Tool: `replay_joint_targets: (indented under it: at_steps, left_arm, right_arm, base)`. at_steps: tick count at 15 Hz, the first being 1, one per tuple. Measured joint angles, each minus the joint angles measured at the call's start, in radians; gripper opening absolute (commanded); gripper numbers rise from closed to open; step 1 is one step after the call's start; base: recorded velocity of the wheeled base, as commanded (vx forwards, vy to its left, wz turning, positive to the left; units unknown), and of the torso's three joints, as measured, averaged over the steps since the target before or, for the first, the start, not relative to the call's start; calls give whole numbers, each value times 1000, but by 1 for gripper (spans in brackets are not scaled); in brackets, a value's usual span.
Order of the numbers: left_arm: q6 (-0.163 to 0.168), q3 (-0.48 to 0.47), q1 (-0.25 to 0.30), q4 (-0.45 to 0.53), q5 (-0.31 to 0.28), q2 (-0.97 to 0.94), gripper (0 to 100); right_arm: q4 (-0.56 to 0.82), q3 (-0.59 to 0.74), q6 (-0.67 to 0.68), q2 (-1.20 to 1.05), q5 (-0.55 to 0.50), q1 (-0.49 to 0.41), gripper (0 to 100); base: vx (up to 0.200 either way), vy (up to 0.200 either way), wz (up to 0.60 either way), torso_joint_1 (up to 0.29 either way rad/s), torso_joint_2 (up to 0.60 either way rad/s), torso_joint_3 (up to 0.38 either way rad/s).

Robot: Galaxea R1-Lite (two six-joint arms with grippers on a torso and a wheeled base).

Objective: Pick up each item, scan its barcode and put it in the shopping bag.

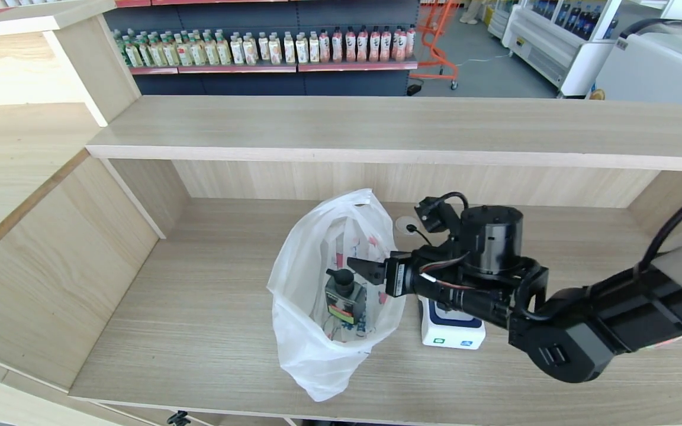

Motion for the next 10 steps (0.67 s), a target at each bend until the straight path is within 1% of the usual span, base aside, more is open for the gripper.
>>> replay_joint_targets:
  at_steps: [3,6,9,10]
  left_arm:
    - [0,0,0,0,0,0,100]
    - [0,0,0,0,0,0,100]
    - [0,0,0,0,0,0,100]
    - [0,0,0,0,0,0,100]
  right_arm:
    - [88,82,43,-204,-5,-33,100]
    - [273,146,51,-418,-6,-96,100]
    - [321,216,52,-544,-4,-191,100]
    - [321,235,52,-568,-4,-205,100]
  base:
    - [0,0,0,0,0,0]
    - [0,0,0,0,0,0]
    - [0,0,0,0,0,0]
    - [-200,0,0,2,7,2]
